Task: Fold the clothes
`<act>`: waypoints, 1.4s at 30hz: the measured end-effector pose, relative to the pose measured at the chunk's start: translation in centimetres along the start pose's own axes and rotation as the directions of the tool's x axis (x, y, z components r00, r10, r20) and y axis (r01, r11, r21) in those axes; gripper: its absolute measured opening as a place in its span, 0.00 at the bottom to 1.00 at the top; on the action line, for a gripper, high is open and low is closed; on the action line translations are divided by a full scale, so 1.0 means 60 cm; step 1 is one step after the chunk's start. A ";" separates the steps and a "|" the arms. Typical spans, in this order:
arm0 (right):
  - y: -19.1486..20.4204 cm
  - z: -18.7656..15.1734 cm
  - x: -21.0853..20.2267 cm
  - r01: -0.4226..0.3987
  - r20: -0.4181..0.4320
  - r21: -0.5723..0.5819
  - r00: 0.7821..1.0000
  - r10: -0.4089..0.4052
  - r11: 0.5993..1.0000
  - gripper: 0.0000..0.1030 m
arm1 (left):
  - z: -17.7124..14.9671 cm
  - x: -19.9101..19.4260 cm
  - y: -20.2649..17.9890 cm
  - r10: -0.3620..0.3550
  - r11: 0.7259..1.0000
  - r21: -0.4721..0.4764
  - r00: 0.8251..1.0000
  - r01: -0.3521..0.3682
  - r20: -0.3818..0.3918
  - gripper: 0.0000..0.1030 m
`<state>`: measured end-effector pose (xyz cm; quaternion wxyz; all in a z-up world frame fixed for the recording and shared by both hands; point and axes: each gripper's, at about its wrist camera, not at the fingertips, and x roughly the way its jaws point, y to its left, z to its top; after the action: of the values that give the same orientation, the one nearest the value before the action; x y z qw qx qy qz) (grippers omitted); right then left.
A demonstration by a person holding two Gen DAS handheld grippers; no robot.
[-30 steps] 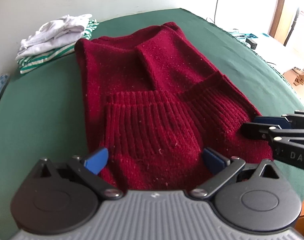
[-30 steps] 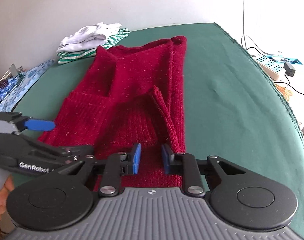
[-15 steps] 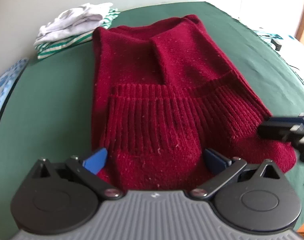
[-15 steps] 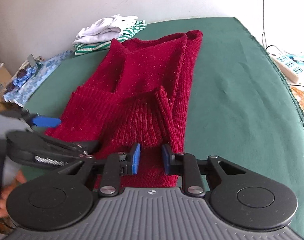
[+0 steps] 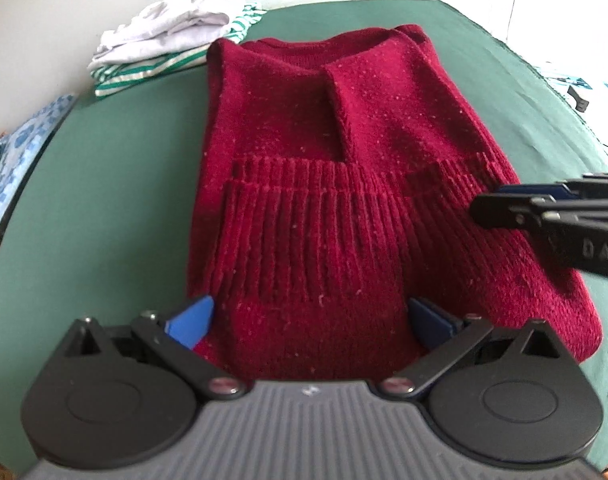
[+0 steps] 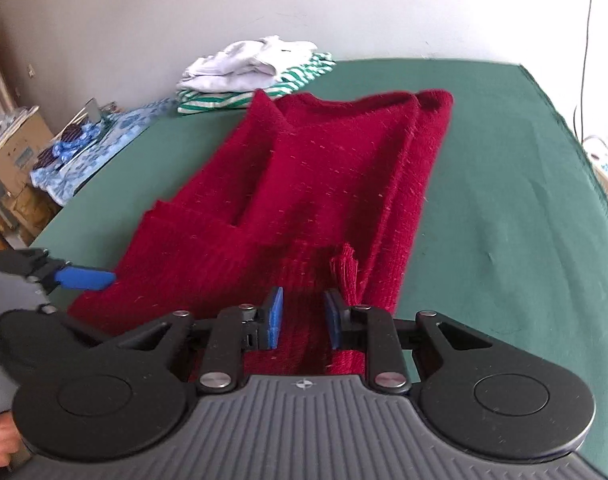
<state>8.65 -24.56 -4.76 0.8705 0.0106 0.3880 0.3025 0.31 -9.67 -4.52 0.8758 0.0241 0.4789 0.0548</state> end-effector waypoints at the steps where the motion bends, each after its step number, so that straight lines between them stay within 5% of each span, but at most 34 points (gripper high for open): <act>1: -0.005 0.000 0.003 0.003 0.005 0.006 1.000 -0.003 1.000 0.19 | -0.001 0.001 0.005 -0.016 1.000 0.005 1.000 0.016 0.005 1.00; 6: -0.010 0.000 0.002 0.025 0.014 0.052 1.000 -0.026 0.998 0.08 | -0.007 -0.011 0.036 -0.115 0.993 0.045 0.991 0.112 0.064 0.99; 9: -0.009 -0.001 0.000 0.039 0.017 0.081 0.999 -0.041 0.996 0.14 | -0.009 -0.035 0.049 -0.157 0.985 0.090 0.980 0.146 0.124 0.99; 11: -0.009 -0.001 -0.002 0.049 0.019 0.101 0.999 -0.051 0.994 0.20 | -0.011 -0.025 0.058 -0.178 0.982 0.090 0.979 0.169 0.104 0.99; 17: -0.010 -0.002 -0.017 0.080 0.030 0.164 0.996 -0.086 0.983 0.13 | -0.024 -0.011 0.099 -0.262 0.965 0.027 0.963 0.260 0.059 0.99; 19: -0.013 -0.004 -0.040 0.095 0.042 0.192 0.994 -0.105 0.977 0.26 | -0.031 -0.023 0.111 -0.290 0.957 0.023 0.955 0.289 0.064 0.99; 26: -0.019 -0.050 -0.121 0.057 -0.046 0.217 0.998 -0.048 0.975 0.40 | -0.067 -0.052 0.170 -0.355 0.935 0.009 0.934 0.355 0.045 0.99; 32: 0.006 -0.075 -0.124 0.044 -0.095 0.185 0.995 -0.027 0.982 0.51 | -0.071 -0.037 0.194 -0.458 0.883 -0.108 0.889 0.457 0.018 0.99; 36: -0.006 -0.076 -0.108 0.044 -0.091 0.270 0.996 -0.020 0.962 0.52 | -0.068 -0.033 0.194 -0.442 0.887 -0.135 0.897 0.442 0.029 0.98; 39: -0.006 -0.080 -0.102 0.040 -0.097 0.287 0.995 -0.012 0.957 0.52 | -0.069 -0.022 0.199 -0.492 0.852 -0.187 0.870 0.488 0.032 0.79; 42: -0.003 -0.083 -0.100 0.034 -0.093 0.277 0.996 -0.009 0.960 0.52 | -0.073 -0.020 0.202 -0.501 0.837 -0.224 0.864 0.499 0.049 0.76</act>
<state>2.24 -29.02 -4.29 0.8451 0.1146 0.4660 0.2357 -4.90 2.15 -4.74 0.8537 -0.2033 0.4640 -0.1205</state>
